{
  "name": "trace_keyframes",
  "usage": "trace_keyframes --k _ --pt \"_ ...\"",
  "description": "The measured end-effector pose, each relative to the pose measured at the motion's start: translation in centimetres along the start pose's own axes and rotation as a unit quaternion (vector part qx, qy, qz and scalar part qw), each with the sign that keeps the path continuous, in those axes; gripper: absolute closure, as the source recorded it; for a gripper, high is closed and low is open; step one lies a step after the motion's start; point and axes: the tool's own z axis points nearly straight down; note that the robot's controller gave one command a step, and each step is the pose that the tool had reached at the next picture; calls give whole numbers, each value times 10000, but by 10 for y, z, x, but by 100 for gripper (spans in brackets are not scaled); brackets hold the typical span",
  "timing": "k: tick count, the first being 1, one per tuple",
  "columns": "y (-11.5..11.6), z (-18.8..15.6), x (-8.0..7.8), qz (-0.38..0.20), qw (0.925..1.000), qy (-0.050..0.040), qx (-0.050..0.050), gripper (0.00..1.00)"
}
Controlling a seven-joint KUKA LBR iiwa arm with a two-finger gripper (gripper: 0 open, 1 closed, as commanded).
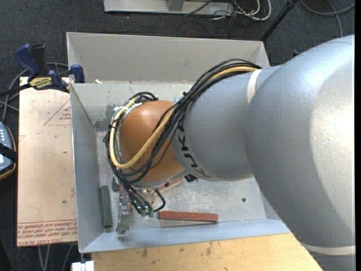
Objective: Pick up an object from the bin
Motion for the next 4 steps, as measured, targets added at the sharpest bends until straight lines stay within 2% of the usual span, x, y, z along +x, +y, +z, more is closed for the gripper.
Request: trace_keyframes --k 1,2,3,4 --pt "-90 45 -40 -421 9991 -26 21 0" --pt "-84 43 -39 -452 9990 -38 -10 100" --pt "-29 -67 -19 -1782 9840 -75 -14 100" --pt "-20 -178 -20 -3265 9452 -83 1 100"
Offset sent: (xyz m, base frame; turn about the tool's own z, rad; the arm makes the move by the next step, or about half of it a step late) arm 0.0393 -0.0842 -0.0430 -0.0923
